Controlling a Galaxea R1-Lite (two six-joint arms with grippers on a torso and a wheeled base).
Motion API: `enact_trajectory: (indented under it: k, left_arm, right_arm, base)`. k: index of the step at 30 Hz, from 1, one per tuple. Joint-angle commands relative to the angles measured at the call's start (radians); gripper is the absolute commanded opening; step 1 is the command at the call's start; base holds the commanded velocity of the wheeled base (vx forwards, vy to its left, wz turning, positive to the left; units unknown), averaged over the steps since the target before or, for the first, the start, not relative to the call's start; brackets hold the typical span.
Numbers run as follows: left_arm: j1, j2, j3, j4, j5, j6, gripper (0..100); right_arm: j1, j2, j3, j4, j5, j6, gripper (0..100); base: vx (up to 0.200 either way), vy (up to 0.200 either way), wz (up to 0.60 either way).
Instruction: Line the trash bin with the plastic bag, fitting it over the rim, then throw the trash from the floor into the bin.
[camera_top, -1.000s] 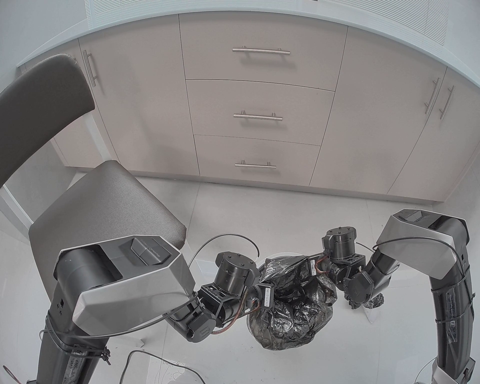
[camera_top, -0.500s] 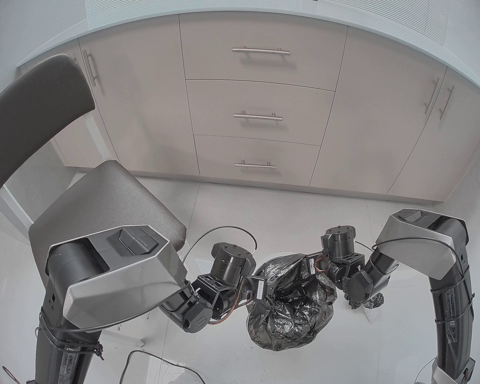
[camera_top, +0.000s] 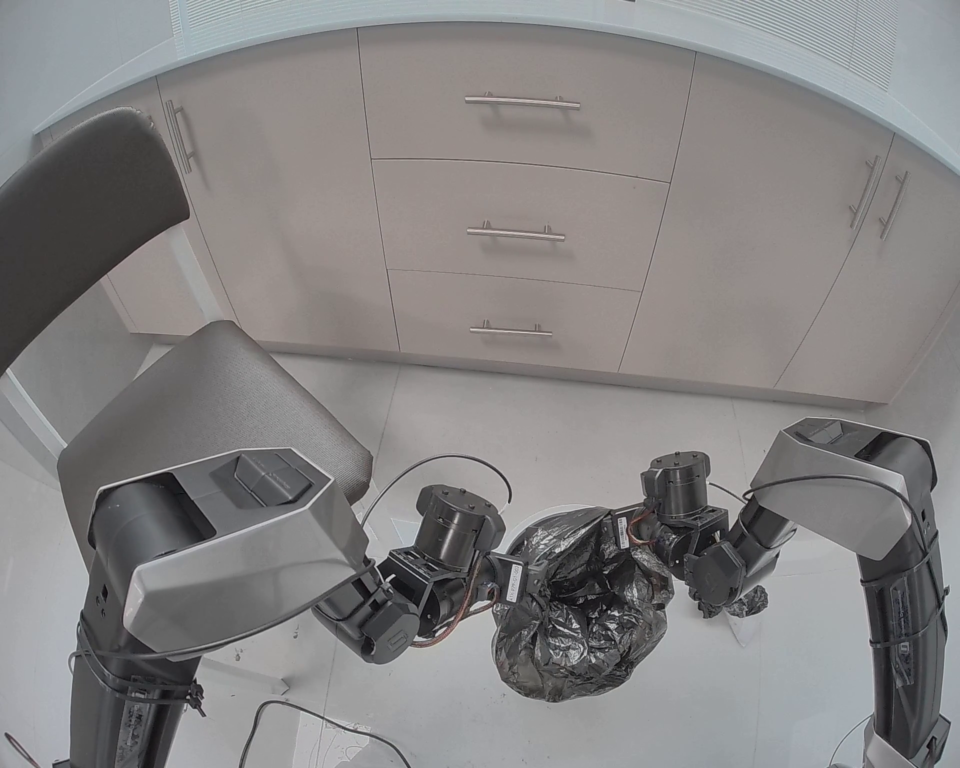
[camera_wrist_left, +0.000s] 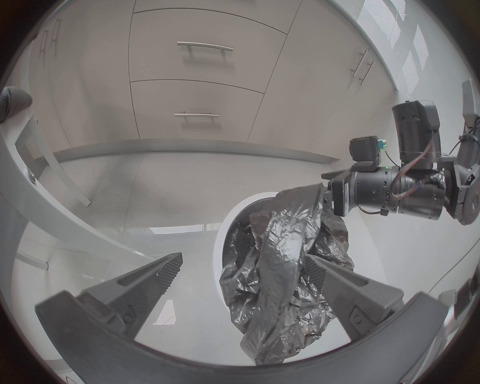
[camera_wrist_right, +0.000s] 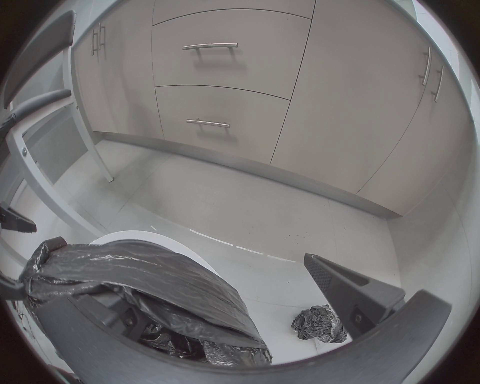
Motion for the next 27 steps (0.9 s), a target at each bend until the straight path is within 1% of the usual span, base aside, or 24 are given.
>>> enact_trajectory:
  k: [1,4,7,8,9,16,18,19,21,27]
  left_arm:
    - [-0.007,-0.004,0.011,0.001,-0.019,0.001,100]
    - [-0.007,0.007,0.001,0.005,-0.017,0.007,100]
    - [0.006,0.031,-0.027,0.059,-0.014,0.008,100]
    - [0.006,0.031,-0.027,0.059,-0.014,0.008,100]
    - [0.029,0.039,-0.036,0.067,-0.014,0.008,100]
    - [0.058,0.042,-0.064,0.070,-0.008,0.008,100]
    - [0.059,0.042,-0.076,0.070,0.000,0.007,100]
    - [0.059,0.045,-0.087,0.068,0.024,0.007,100]
    - [0.059,0.051,-0.095,0.068,0.046,0.007,100]
    - [0.059,0.071,-0.125,0.068,0.060,0.008,100]
  right_arm:
    - [0.000,-0.001,0.000,-0.001,0.000,0.000,100]
    - [0.000,-0.001,0.000,-0.001,0.000,0.000,100]
    - [0.002,0.002,0.000,-0.012,0.000,0.001,100]
    - [0.002,0.002,0.000,-0.012,0.000,0.001,100]
    - [0.003,0.005,0.000,-0.032,0.000,0.004,100]
    - [0.003,0.019,-0.015,-0.050,0.000,0.006,100]
    - [0.003,0.028,-0.021,-0.062,0.000,0.007,100]
    - [0.003,0.032,-0.026,-0.072,0.000,0.006,100]
    - [0.003,0.036,-0.029,-0.075,0.000,0.007,100]
    - [0.003,0.055,-0.044,-0.090,0.000,0.009,100]
  base:
    - [0.000,0.000,0.00]
    - [0.000,0.000,0.00]
    - [0.000,0.000,0.00]
    - [0.000,0.000,0.00]
    - [0.000,0.000,0.00]
    - [0.000,0.000,0.00]
    - [0.000,0.000,0.00]
    - [0.000,0.000,0.00]
    - [0.000,0.000,0.00]
    - [0.000,0.000,0.00]
